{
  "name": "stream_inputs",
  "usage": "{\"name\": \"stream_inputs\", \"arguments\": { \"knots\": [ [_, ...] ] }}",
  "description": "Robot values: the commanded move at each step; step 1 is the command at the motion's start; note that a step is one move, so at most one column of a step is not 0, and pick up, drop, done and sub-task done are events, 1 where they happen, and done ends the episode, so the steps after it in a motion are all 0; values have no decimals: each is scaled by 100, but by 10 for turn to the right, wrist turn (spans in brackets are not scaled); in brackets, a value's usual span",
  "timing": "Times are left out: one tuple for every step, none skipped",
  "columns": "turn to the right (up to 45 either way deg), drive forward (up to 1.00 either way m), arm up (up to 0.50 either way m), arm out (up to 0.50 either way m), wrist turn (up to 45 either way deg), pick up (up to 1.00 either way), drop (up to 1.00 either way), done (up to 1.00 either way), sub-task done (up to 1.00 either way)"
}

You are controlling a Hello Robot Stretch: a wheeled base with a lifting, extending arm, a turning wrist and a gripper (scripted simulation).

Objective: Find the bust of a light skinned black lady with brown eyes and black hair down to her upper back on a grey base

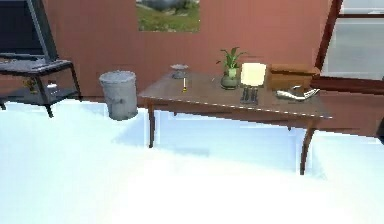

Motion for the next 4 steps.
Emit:
{"name": "stream_inputs", "arguments": {
  "knots": [
    [0, 5, 0, 0, 0, 0, 0, 0, 0],
    [-450, 0, 0, 0, 0, 0, 0, 0, 0],
    [-450, 0, 0, 0, 0, 0, 0, 0, 0],
    [-270, 0, 0, 0, 0, 0, 0, 0, 0]
  ]
}}
